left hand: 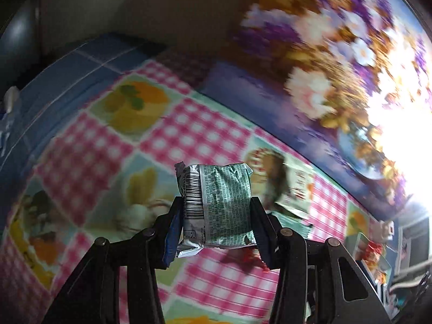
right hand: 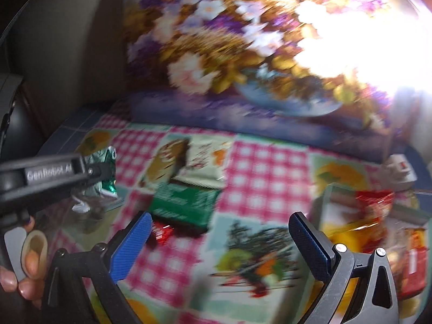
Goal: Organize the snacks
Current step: 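Grasp the silver-green snack pack with the left tool and lift it, then grasp the small red candy with the right tool while the left tool holds the silver-green pack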
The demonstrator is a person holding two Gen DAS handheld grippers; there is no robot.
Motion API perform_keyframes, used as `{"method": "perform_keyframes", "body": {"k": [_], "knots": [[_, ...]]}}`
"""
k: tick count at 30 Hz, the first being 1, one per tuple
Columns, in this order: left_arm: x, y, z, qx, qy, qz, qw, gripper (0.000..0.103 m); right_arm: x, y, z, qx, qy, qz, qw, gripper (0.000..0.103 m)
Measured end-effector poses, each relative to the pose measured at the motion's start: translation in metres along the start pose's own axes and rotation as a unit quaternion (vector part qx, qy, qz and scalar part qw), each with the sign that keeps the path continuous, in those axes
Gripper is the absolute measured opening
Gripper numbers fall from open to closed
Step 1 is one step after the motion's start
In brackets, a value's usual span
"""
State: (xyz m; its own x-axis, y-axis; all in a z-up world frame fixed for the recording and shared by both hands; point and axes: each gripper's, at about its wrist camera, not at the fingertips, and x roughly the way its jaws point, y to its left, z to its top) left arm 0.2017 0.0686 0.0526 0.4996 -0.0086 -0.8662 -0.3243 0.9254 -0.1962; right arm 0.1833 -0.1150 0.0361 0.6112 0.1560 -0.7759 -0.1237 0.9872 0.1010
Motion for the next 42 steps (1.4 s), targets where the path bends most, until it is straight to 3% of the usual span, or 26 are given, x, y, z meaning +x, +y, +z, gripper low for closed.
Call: {"method": "perform_keyframes", "body": {"k": [11, 22, 26, 30, 42], "knots": [[0.003, 0.041, 0.003, -0.018, 0.003, 0.062, 0.9979, 0.05, 0.03, 0.042, -0.022, 0.004, 0.033, 0.02, 0.999, 0.085], [0.015, 0.053, 0.001, -0.039, 0.02, 0.048, 0.9979, 0.05, 0.05, 0.065, -0.025, 0.007, 0.032, 0.007, 0.999, 0.062], [0.016, 0.052, 0.0, -0.038, 0.021, 0.046, 0.998, 0.05, 0.052, 0.066, -0.024, 0.011, 0.029, 0.004, 1.0, 0.043], [0.016, 0.052, 0.0, -0.039, 0.021, 0.046, 0.998, 0.05, 0.052, 0.065, -0.024, 0.009, 0.028, 0.003, 1.0, 0.035], [-0.002, 0.039, 0.002, -0.009, 0.007, 0.052, 0.9986, 0.05, 0.027, 0.056, -0.021, 0.022, 0.024, 0.011, 0.999, 0.033]]}}
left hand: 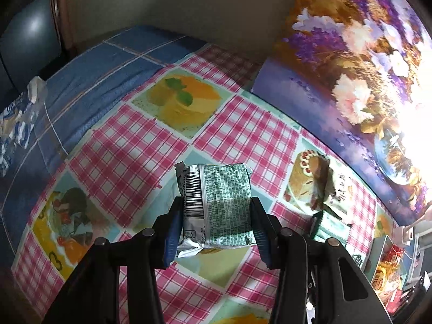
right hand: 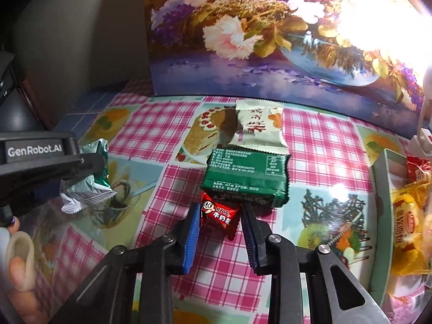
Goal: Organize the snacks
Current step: 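Grasp the small red candy with the right tool while the left tool holds the silver-green pack, then carry the candy and silver-green pack over the tray and open both tools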
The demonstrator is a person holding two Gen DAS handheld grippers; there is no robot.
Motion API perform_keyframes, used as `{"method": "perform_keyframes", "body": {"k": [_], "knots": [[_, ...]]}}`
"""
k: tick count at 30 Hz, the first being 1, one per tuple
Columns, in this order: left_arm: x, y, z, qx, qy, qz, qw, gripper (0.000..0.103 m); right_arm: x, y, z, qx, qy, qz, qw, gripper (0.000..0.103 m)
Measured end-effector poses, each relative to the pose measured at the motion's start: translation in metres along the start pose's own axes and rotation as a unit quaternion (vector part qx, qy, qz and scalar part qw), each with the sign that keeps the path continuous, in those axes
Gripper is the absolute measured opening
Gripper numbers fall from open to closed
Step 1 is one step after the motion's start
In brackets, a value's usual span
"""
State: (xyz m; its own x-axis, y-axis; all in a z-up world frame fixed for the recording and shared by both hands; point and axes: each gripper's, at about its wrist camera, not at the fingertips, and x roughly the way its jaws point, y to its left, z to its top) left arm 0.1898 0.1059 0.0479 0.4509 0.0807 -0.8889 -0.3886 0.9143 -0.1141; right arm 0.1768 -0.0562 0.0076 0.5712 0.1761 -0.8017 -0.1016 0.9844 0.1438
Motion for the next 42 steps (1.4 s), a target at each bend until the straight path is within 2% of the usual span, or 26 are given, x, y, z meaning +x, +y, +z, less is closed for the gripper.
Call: {"method": "perform_keyframes", "body": {"k": [9, 16, 21, 27, 32, 39, 42], "knots": [[-0.03, -0.026, -0.004, 0.034, -0.015, -0.011, 0.9992, 0.05, -0.044, -0.019, 0.009, 0.031, -0.017, -0.003, 0.999, 0.033], [-0.064, -0.076, -0.013, 0.096, -0.039, -0.035, 0.994, 0.05, -0.082, -0.065, 0.016, 0.091, -0.036, -0.031, 0.995, 0.033], [-0.087, -0.123, -0.026, 0.152, -0.054, -0.077, 0.9839, 0.05, -0.115, -0.111, 0.017, 0.133, -0.061, -0.063, 0.987, 0.033], [-0.111, -0.174, -0.047, 0.216, -0.077, -0.095, 0.9688, 0.05, -0.147, -0.171, 0.011, 0.191, -0.075, -0.103, 0.973, 0.033], [-0.125, -0.205, -0.067, 0.246, -0.07, -0.139, 0.9568, 0.05, -0.163, -0.213, 0.002, 0.236, -0.08, -0.115, 0.962, 0.033], [-0.132, -0.244, -0.101, 0.297, -0.059, -0.166, 0.9383, 0.05, -0.174, -0.252, -0.014, 0.269, -0.07, -0.131, 0.952, 0.033], [-0.124, -0.261, -0.119, 0.32, -0.04, -0.173, 0.9305, 0.05, -0.172, -0.26, -0.023, 0.276, -0.056, -0.132, 0.95, 0.033]]}}
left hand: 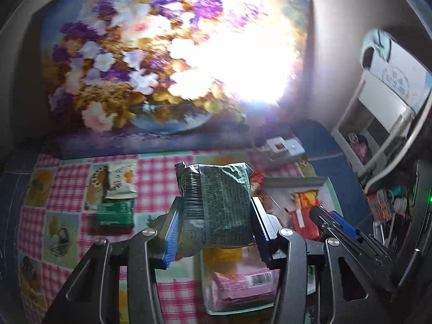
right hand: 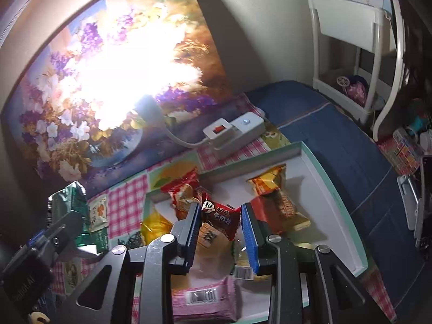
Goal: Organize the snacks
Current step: 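Carry the candy and silver-green pack over the tray and open both tools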
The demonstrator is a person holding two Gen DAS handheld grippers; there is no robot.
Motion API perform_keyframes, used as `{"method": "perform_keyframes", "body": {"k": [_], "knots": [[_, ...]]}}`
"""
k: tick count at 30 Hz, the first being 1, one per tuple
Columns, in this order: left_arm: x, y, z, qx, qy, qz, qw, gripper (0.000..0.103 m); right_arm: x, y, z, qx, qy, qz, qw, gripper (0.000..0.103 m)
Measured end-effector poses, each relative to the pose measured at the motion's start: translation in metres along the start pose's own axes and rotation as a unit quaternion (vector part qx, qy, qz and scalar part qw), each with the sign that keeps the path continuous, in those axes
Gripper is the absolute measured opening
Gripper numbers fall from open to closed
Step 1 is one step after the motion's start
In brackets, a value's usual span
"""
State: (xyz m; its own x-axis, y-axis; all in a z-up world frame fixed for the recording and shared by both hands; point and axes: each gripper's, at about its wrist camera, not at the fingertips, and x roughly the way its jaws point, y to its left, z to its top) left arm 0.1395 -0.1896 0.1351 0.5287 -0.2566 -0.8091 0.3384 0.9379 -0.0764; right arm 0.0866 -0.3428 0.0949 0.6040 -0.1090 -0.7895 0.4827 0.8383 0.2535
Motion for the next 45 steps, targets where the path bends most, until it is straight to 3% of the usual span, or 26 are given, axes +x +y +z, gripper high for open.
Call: {"method": "perform_keyframes", "body": {"k": [11, 20, 34, 41, 43, 44, 45], "knots": [[0.042, -0.023, -0.022, 0.01, 0.073, -0.031, 0.9968, 0.05, 0.023, -0.032, -0.01, 0.031, 0.057, -0.014, 0.998, 0.033], [0.053, -0.023, -0.028, -0.001, 0.099, -0.038, 0.9944, 0.05, 0.029, -0.037, -0.011, 0.038, 0.068, -0.015, 0.997, 0.033], [0.051, -0.014, -0.026, -0.014, 0.097, -0.036, 0.9945, 0.055, 0.031, -0.034, -0.012, 0.028, 0.071, -0.022, 0.997, 0.035], [0.05, -0.001, -0.024, -0.031, 0.093, -0.016, 0.995, 0.067, 0.032, -0.033, -0.011, 0.023, 0.072, -0.033, 0.997, 0.036], [0.05, 0.003, -0.024, -0.036, 0.091, -0.011, 0.9952, 0.068, 0.033, -0.033, -0.012, 0.02, 0.074, -0.037, 0.996, 0.046], [0.049, 0.006, -0.023, -0.039, 0.09, -0.006, 0.9952, 0.069, 0.033, -0.032, -0.012, 0.019, 0.076, -0.038, 0.996, 0.056], [0.049, 0.008, -0.023, -0.043, 0.09, -0.003, 0.9951, 0.069, 0.034, -0.033, -0.012, 0.019, 0.076, -0.039, 0.996, 0.058]]}}
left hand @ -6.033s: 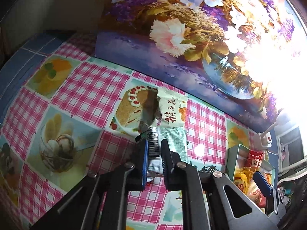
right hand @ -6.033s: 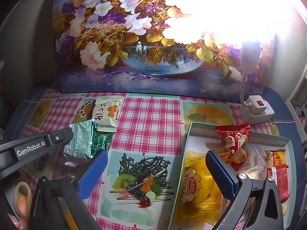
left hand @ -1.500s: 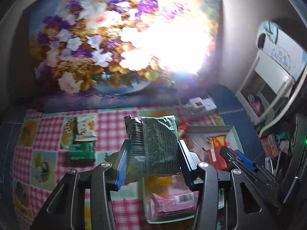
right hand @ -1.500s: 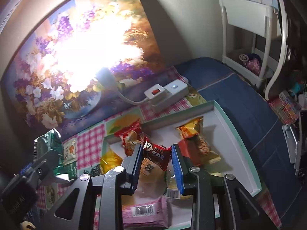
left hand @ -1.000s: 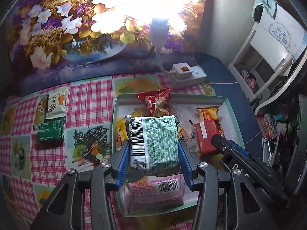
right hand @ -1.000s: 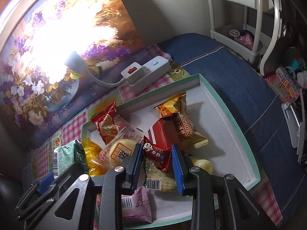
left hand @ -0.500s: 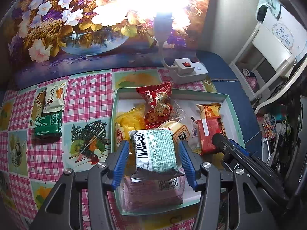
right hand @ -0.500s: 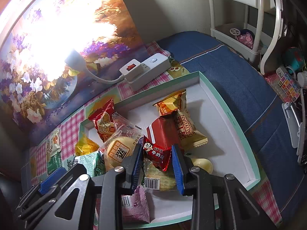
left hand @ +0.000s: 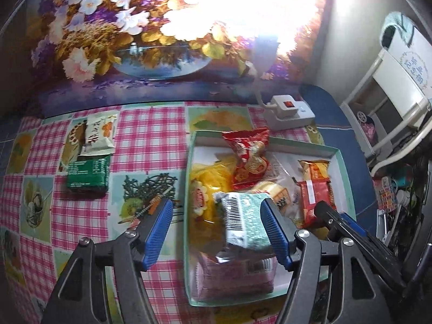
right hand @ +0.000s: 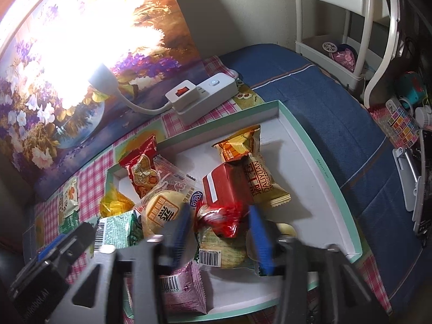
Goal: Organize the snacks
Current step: 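Carry the candy and silver-green pack over the tray and open both tools, then move both tools back over the remaining green and white packs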
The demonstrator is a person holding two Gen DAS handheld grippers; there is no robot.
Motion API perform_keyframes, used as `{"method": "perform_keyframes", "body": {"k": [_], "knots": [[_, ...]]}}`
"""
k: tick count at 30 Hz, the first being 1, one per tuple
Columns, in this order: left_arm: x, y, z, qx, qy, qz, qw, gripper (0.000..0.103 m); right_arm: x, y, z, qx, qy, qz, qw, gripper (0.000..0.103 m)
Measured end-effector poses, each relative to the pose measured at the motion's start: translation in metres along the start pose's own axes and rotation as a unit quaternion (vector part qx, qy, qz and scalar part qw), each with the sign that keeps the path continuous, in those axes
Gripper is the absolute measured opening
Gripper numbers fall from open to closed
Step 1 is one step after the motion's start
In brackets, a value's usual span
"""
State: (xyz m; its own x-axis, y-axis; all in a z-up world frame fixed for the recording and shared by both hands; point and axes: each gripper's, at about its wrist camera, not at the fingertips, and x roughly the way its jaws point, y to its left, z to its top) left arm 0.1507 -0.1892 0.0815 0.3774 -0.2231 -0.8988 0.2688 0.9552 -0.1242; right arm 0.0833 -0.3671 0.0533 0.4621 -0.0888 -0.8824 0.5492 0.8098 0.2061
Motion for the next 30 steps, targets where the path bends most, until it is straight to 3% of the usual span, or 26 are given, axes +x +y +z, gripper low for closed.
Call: {"method": "perform_keyframes", "body": {"k": [4, 5, 7, 14, 21, 30], "knots": [[0.001, 0.01, 0.001, -0.018, -0.002, 0.013, 0.9998, 0.071, 0.001, 0.0, 0.0, -0.002, 0.003, -0.001, 1.0, 0.059], [0.002, 0.013, 0.002, -0.023, -0.002, 0.021, 0.9995, 0.082, 0.002, 0.0, 0.0, -0.002, 0.003, -0.002, 1.0, 0.063], [0.002, 0.019, 0.002, -0.03, -0.006, 0.039, 0.9988, 0.093, 0.002, 0.001, 0.0, -0.003, 0.003, -0.003, 1.0, 0.068], [0.006, 0.041, 0.003, -0.058, -0.009, 0.084, 0.9948, 0.096, 0.003, 0.005, -0.001, -0.012, 0.005, -0.004, 1.0, 0.085], [0.006, 0.06, 0.003, -0.088, -0.014, 0.1, 0.991, 0.097, 0.003, 0.008, 0.0, -0.023, -0.002, -0.01, 1.0, 0.101], [0.001, 0.09, 0.006, -0.128, -0.02, 0.109, 0.9857, 0.097, 0.002, 0.021, -0.001, -0.044, -0.012, -0.008, 0.999, 0.103]]}}
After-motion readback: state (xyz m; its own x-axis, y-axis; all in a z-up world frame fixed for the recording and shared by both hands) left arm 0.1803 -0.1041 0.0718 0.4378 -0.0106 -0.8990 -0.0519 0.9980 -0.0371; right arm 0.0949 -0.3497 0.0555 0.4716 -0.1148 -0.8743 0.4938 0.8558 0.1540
